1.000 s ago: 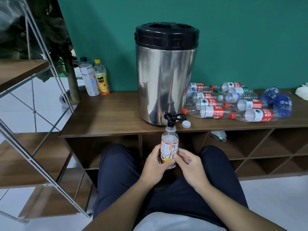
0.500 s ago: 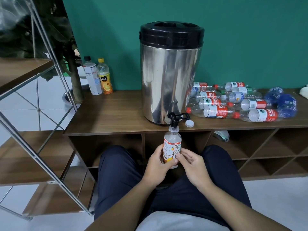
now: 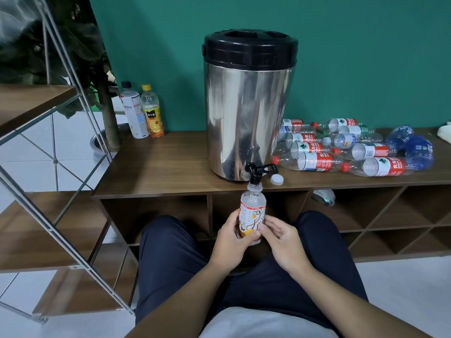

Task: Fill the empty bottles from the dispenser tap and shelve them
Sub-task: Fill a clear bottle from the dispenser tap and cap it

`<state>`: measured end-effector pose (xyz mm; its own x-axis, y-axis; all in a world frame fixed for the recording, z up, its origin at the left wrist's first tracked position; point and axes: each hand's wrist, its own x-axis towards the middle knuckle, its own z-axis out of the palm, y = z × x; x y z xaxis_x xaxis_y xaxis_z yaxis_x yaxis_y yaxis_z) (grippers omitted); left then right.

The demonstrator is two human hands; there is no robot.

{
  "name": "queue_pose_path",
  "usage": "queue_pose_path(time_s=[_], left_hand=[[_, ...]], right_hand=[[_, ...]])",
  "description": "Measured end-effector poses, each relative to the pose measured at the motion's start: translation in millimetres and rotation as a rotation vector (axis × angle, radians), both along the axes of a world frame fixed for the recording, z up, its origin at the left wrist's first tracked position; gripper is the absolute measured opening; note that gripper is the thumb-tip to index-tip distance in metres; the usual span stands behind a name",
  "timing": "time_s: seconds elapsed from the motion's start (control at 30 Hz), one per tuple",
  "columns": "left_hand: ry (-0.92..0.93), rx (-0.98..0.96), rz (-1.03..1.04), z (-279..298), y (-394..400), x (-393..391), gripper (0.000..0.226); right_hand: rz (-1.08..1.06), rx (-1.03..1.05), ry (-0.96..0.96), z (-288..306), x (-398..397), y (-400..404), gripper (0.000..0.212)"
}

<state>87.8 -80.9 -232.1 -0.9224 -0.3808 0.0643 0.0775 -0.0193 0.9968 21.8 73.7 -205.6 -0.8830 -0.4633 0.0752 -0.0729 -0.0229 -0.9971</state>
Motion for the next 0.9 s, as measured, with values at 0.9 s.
queue_pose_path(time_s=[0.9], left_hand=[[-0.020,-0.045,0.010,-5.7,0.9,-0.6,0.069]], right_hand=[[-0.008,-0.003,-0.020,0.6,0.7,-0.1,0.031]])
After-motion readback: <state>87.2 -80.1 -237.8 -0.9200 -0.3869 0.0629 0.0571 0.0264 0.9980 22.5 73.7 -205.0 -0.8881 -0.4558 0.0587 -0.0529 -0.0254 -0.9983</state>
